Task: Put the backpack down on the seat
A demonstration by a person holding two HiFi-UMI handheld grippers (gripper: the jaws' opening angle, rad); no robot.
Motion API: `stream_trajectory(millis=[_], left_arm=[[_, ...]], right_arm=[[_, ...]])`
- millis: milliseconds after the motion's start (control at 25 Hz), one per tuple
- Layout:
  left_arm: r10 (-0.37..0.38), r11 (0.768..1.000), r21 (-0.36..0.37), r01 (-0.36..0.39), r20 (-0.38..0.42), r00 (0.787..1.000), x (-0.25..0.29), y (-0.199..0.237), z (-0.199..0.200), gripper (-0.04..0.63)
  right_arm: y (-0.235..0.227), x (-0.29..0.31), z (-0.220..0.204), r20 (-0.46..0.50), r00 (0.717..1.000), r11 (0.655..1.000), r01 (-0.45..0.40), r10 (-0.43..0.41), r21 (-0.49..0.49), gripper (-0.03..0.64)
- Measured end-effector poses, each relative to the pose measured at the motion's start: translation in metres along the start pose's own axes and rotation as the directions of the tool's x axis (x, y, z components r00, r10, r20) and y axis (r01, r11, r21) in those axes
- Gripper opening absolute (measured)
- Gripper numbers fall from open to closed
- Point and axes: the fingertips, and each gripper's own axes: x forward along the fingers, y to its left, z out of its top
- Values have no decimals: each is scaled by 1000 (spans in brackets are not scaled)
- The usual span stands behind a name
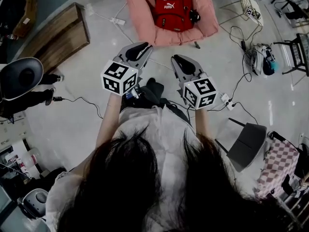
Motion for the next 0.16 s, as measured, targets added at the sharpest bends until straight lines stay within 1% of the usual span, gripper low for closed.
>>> stream_trajectory(millis=[160], left_arm=[[6, 1000, -5, -6, -4, 1000, 1, 9, 1, 77]], right_arm=[[0, 7, 4, -1, 1000, 1000, -4, 4, 0, 52]])
